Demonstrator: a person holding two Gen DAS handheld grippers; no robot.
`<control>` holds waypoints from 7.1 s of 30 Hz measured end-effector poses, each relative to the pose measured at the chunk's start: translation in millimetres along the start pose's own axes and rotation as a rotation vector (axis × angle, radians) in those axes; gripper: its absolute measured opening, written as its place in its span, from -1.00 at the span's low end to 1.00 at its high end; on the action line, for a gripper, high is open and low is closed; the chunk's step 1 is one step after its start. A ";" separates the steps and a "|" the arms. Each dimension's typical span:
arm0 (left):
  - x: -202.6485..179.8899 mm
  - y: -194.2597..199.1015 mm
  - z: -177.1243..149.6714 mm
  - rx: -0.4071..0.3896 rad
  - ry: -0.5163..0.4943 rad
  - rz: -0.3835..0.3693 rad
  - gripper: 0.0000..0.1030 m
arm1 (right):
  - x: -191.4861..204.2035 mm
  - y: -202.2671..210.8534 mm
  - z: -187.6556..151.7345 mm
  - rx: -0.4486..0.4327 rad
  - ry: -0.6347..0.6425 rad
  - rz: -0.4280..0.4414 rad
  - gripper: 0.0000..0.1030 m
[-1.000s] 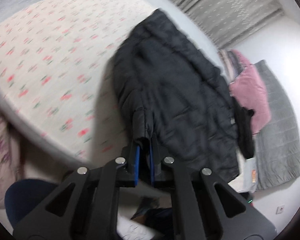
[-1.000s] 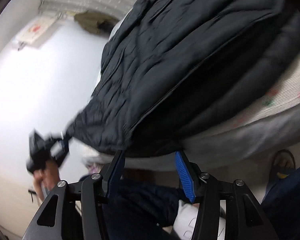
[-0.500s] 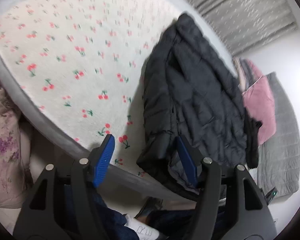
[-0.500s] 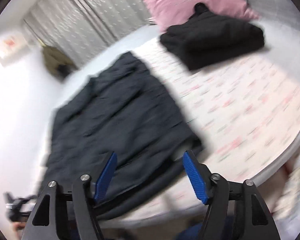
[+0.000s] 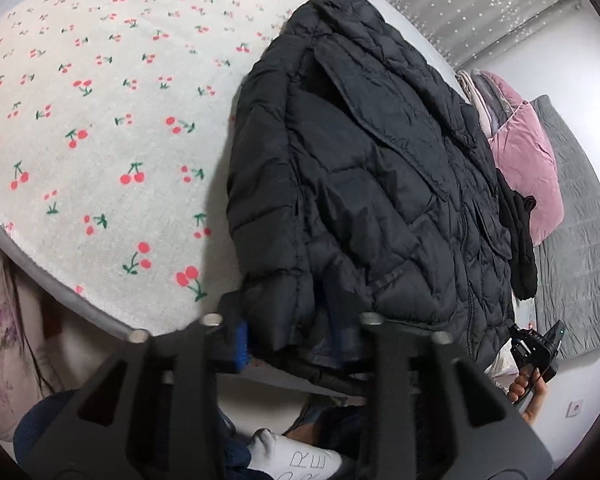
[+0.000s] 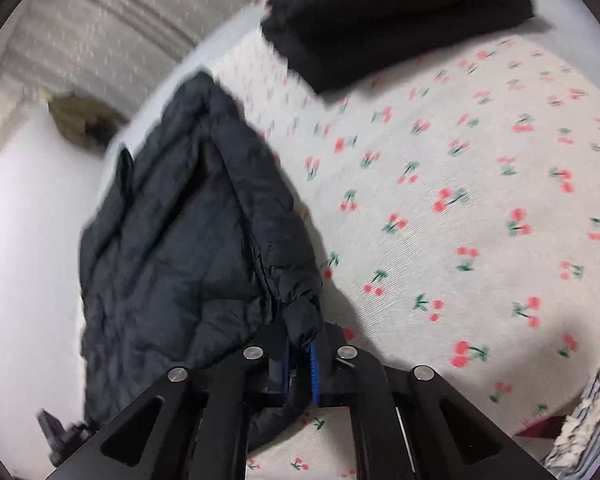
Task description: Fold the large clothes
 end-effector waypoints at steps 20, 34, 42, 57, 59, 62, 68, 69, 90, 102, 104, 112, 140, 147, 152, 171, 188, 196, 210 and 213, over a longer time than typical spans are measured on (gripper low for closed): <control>-27.0 97.8 -26.7 -0.180 -0.108 -0.026 -0.85 | 13.2 93.3 -44.0 -0.042 -0.036 0.381 -0.93; -59.6 190.9 2.7 -0.356 -0.108 -0.164 -0.86 | 66.3 192.4 -31.3 -0.197 0.066 0.569 -0.94; -96.6 124.2 151.7 -0.374 0.056 -0.131 -0.84 | 115.7 121.2 82.8 -0.183 -0.047 0.603 -0.93; -38.6 3.7 269.0 -0.313 0.340 -0.289 0.29 | 75.1 -15.8 213.5 -0.198 -0.311 0.089 0.60; -38.8 -1.3 272.8 -0.311 0.291 -0.236 0.35 | 83.9 -20.0 212.5 -0.170 -0.197 0.081 0.60; -48.8 -29.5 266.1 -0.192 0.205 -0.230 0.35 | 121.9 -43.6 206.3 -0.108 0.067 0.033 0.60; -55.4 -69.8 261.9 -0.138 0.113 -0.094 0.33 | 152.7 -106.3 193.5 -0.009 0.300 -0.043 0.52; -55.9 -75.4 263.1 -0.135 0.110 -0.083 -0.07 | 149.6 -114.0 190.9 -0.004 0.295 -0.037 0.12; -29.8 -63.1 290.9 -0.201 0.099 -0.059 0.26 | 165.6 -117.1 212.2 -0.155 0.258 -0.023 -0.88; -71.0 -74.9 311.9 -0.367 -0.044 0.079 -0.87 | 205.1 -92.3 224.0 -0.336 0.316 0.041 -0.88; -66.9 -88.9 314.8 -0.357 -0.046 0.152 -0.87 | 209.8 -98.8 225.4 -0.340 0.325 -0.004 -0.88; -45.7 -116.8 309.0 -0.351 -0.013 0.198 -0.86 | 175.2 -183.9 223.8 -0.196 0.237 -0.142 -0.86; -176.4 -70.6 164.0 -0.302 -0.313 0.222 0.23 | 239.0 -86.0 73.5 -0.079 0.473 -0.113 0.87; -166.5 -111.1 158.3 -0.249 -0.363 0.327 0.26 | 226.5 -137.0 56.0 0.006 0.511 -0.162 0.87; -163.5 -120.3 157.6 -0.234 -0.376 0.353 0.27 | 220.9 -152.1 54.1 0.023 0.506 -0.170 0.99; -236.4 -106.1 132.9 -0.241 -0.524 0.214 0.27 | 235.1 -125.9 60.6 -0.066 0.471 -0.094 1.00; -267.4 -166.4 180.8 -0.116 -0.464 0.287 0.27 | 228.3 -165.9 79.0 0.074 0.480 -0.156 1.00; -260.6 -225.6 191.4 -0.009 -0.466 0.375 0.28 | 223.0 -169.8 84.2 0.091 0.458 -0.133 1.00; -273.0 -260.1 237.5 0.070 -0.392 0.398 0.28 | 220.8 -178.9 86.0 0.090 0.458 -0.148 1.00; -263.9 -267.2 244.4 0.075 -0.333 0.377 0.29 | 219.7 -180.3 87.4 0.087 0.464 -0.146 1.00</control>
Point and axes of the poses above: each gripper's, at about its wrist camera, not at the fingertips, and y roughly against the way its jaws point, x to its left, z to its top, the point moved 4 cm from there along -y, roughly the way its jaws point, and after that the axes turned 1 degree about -z, right-handed, at the moved point
